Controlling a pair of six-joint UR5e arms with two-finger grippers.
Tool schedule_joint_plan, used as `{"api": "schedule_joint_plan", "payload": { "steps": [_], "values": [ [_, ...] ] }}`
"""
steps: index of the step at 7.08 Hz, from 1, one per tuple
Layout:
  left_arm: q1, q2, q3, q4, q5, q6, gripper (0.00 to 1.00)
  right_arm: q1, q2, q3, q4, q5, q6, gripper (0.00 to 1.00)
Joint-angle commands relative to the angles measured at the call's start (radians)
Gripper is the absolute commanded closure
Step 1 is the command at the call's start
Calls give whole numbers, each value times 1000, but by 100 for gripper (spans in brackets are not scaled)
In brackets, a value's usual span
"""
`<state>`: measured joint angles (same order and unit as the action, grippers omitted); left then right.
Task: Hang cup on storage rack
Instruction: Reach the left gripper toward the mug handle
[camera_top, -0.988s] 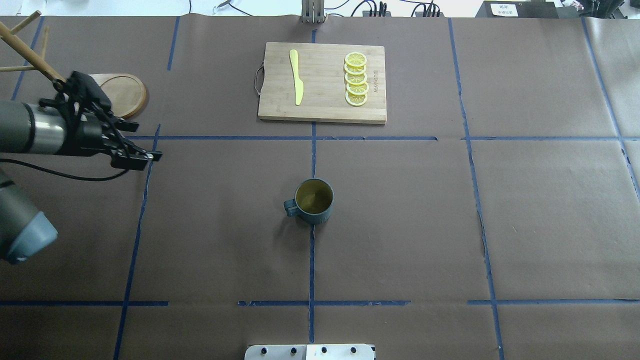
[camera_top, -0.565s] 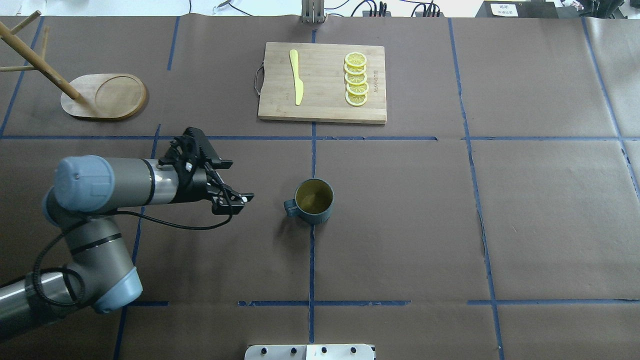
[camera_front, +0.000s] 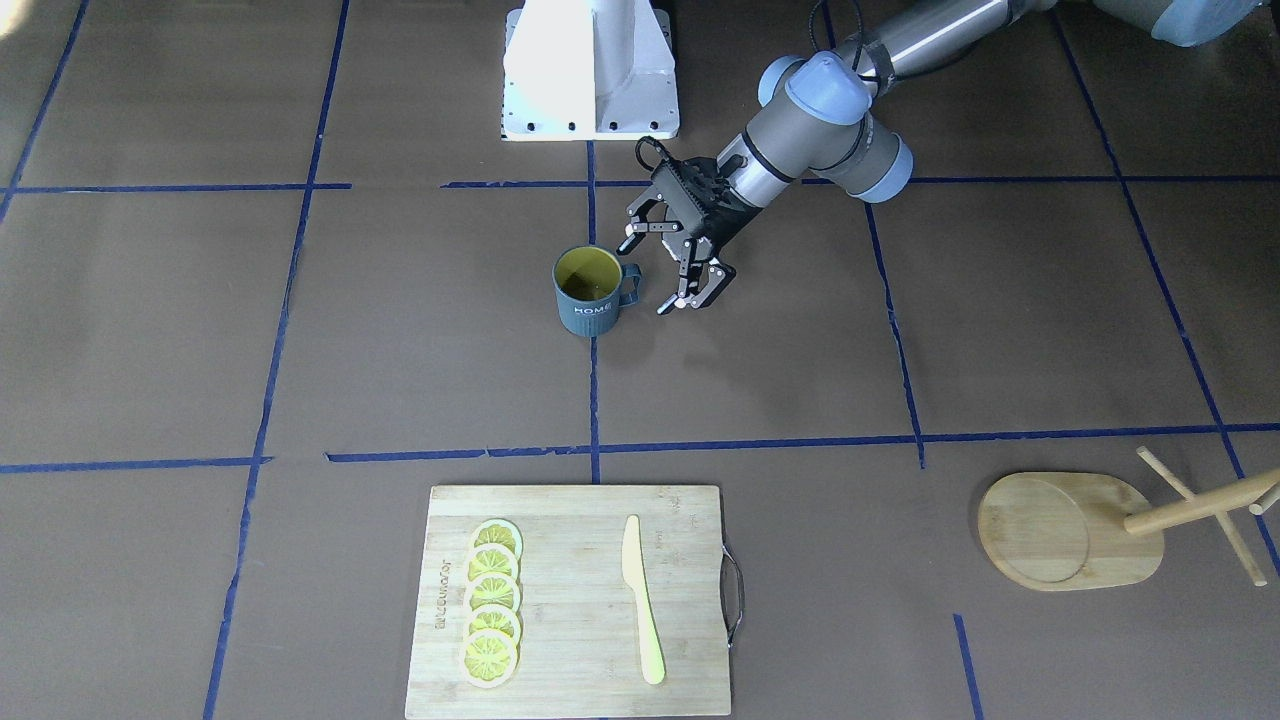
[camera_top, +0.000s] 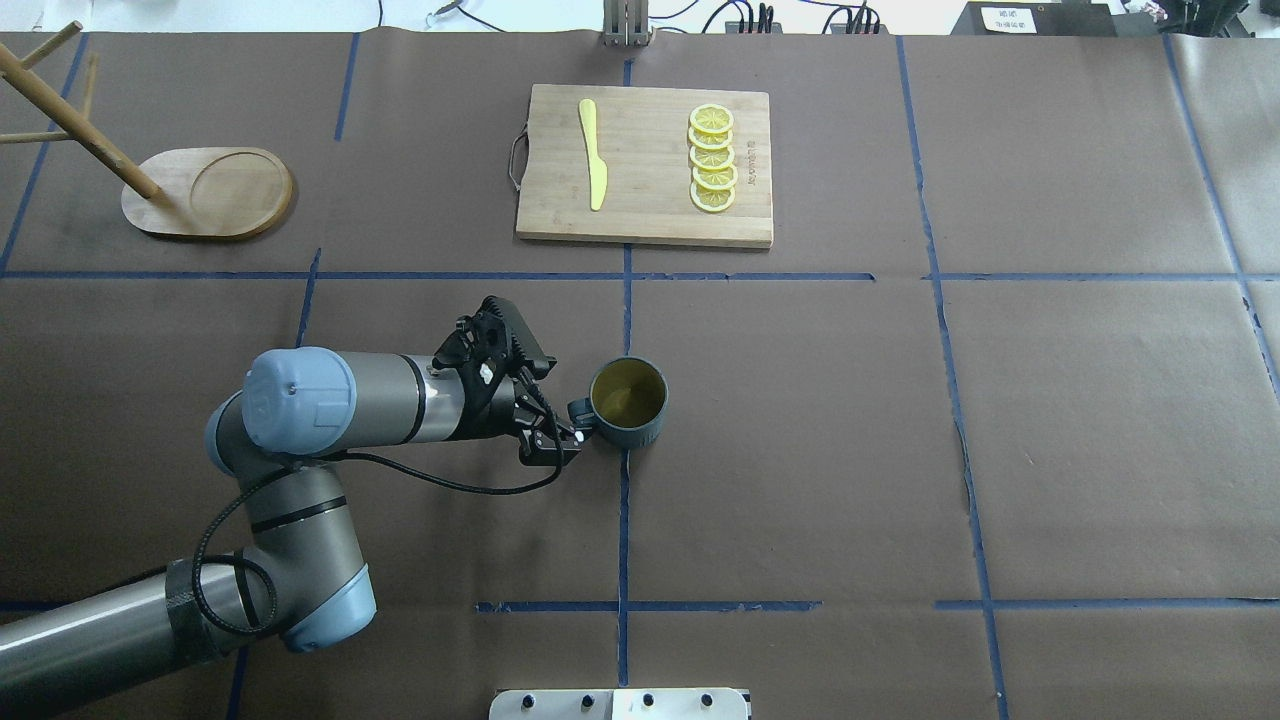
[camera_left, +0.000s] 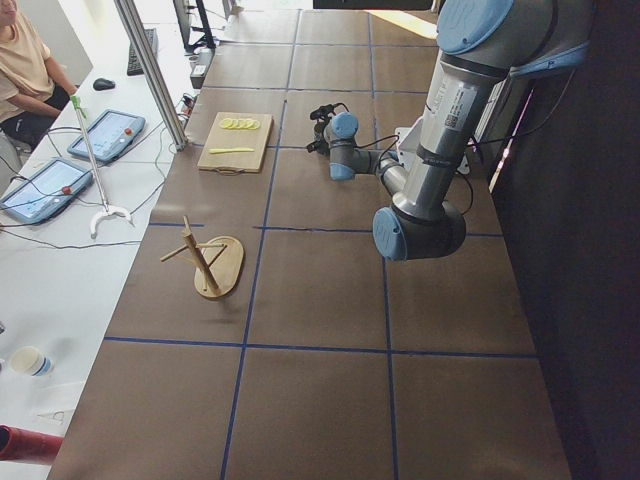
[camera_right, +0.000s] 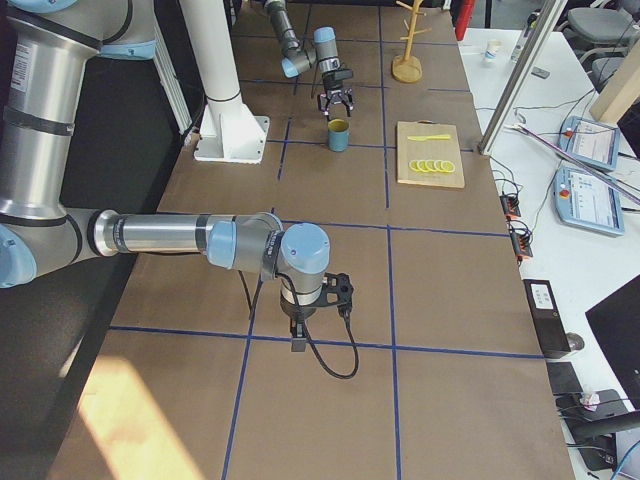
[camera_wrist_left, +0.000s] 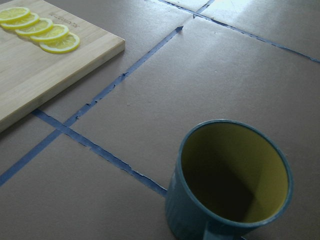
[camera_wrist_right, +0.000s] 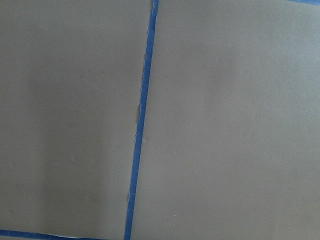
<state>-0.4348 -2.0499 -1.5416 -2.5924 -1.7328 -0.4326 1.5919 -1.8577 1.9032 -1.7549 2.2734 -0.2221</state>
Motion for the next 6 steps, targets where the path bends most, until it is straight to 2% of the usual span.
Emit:
{"api": "schedule_joint_plan", "payload": {
  "steps": [1,2,4,6],
  "values": [
    [54,-21,47,0,105,-2,1,0,0,-4,0,0,0,0],
    [67,-23,47,1,113,-2,11,0,-1,-6,0,0,0,0],
    [93,-35,46,3,113,-14,58,0,-2,-6,0,0,-2,0],
    [94,-38,43,2,113,-17,87,0,-2,-4,0,0,-2,0]
  ]
}}
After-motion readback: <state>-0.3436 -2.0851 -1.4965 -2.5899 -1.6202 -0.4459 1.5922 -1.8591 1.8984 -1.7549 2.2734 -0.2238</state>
